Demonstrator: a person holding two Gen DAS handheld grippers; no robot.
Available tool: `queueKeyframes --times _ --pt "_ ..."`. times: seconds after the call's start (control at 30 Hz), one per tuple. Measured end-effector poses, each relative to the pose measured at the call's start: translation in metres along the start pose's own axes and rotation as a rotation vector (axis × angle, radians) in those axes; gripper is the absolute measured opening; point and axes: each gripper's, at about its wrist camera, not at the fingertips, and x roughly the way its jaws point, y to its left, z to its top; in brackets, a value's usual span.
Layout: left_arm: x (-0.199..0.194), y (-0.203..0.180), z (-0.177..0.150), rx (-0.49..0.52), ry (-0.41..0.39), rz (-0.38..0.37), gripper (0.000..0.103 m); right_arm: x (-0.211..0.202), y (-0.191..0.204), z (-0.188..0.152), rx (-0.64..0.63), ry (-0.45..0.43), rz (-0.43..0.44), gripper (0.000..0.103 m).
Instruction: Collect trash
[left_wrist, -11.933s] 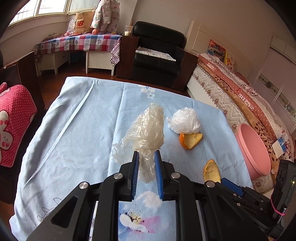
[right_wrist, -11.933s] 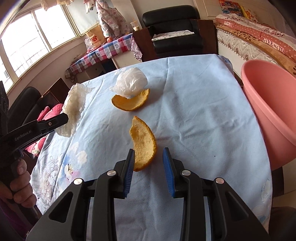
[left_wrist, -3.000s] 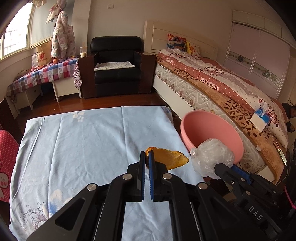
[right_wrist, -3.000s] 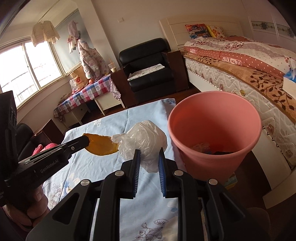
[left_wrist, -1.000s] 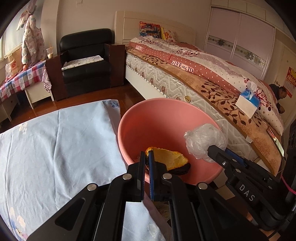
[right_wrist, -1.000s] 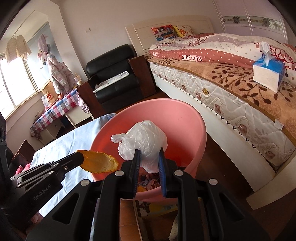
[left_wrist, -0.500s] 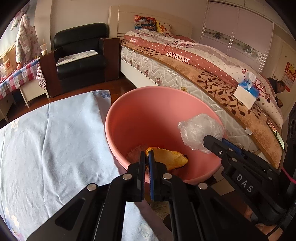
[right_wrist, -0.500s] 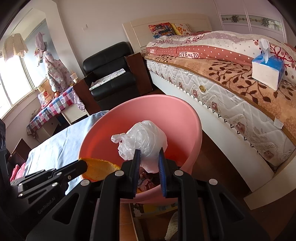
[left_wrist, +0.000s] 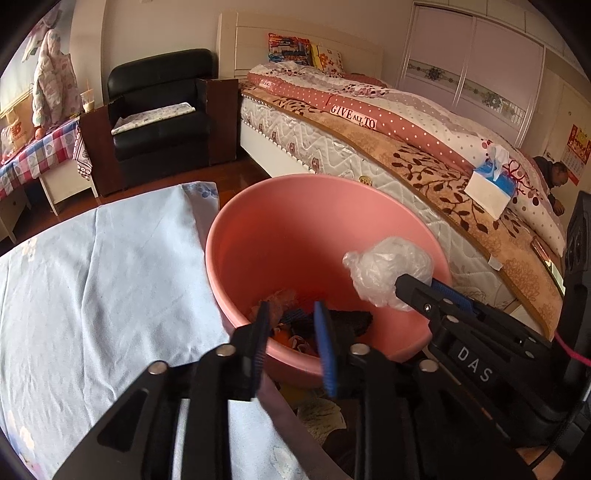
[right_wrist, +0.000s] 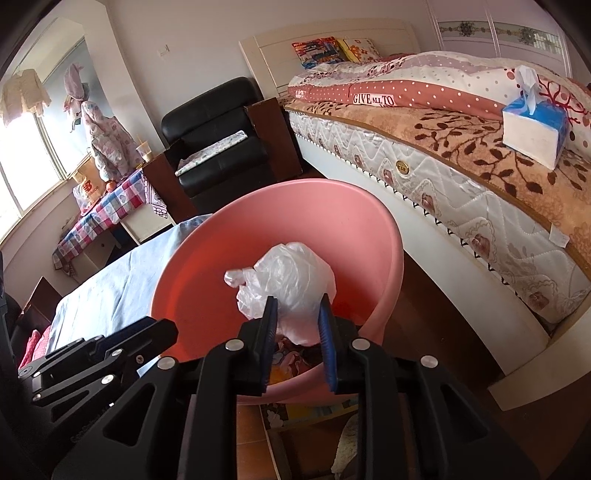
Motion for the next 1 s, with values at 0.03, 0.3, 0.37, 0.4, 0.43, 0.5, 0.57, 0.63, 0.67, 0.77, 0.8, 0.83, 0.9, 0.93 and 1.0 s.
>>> queueKeyframes --times 0.03,0.3,0.37,0.4,0.43,0.5,0.57,0.63,0.67,0.77,0.8,0.83,0.9,0.93,1.0 --pt "-0.002 0.0 0.0 0.0 -0.005 0.001 0.031 0.0 0.0 0.0 -0.002 -0.001 0.0 0.028" --pt "-0.011 0.0 0.001 0.003 -0.021 0.008 0.033 -0.007 0.003 0.001 -0.012 -0.014 0.006 0.033" --pt "-0.015 0.001 0.001 0.003 -0.027 0.009 0.033 -0.011 0.004 0.001 -0.014 -0.021 0.005 0.033" --pt "-0.016 0.0 0.001 0.003 -0.029 0.01 0.033 -0.014 0.005 0.001 -0.015 -0.028 0.007 0.033" --pt "-0.018 0.001 0.001 0.003 -0.033 0.012 0.033 -0.015 0.005 0.001 -0.014 -0.031 0.008 0.033" --pt "-0.022 0.002 0.001 0.002 -0.04 0.014 0.034 -0.019 0.006 0.001 -0.01 -0.035 0.014 0.033" --pt "-0.027 0.005 0.001 0.0 -0.047 0.018 0.034 -0.023 0.008 0.001 -0.009 -0.04 0.02 0.033" --pt "-0.031 0.007 0.0 -0.003 -0.052 0.021 0.036 -0.027 0.012 0.0 -0.012 -0.042 0.025 0.033" --pt "-0.034 0.009 0.0 -0.004 -0.056 0.024 0.036 -0.03 0.015 -0.001 -0.014 -0.044 0.027 0.033" --pt "-0.042 0.015 -0.003 -0.011 -0.066 0.028 0.038 -0.038 0.022 -0.004 -0.022 -0.054 0.03 0.033" --pt "-0.045 0.017 -0.003 -0.013 -0.068 0.03 0.038 -0.041 0.026 -0.005 -0.025 -0.059 0.034 0.033" --pt "-0.048 0.019 -0.004 -0.015 -0.07 0.032 0.039 -0.044 0.028 -0.007 -0.027 -0.061 0.038 0.033" --pt "-0.054 0.022 -0.006 -0.018 -0.077 0.035 0.039 -0.05 0.035 -0.009 -0.034 -0.066 0.045 0.033" --pt "-0.057 0.025 -0.007 -0.019 -0.081 0.036 0.039 -0.053 0.038 -0.011 -0.039 -0.069 0.048 0.033" --pt "-0.065 0.03 -0.01 -0.023 -0.09 0.042 0.04 -0.059 0.045 -0.015 -0.047 -0.078 0.051 0.033"
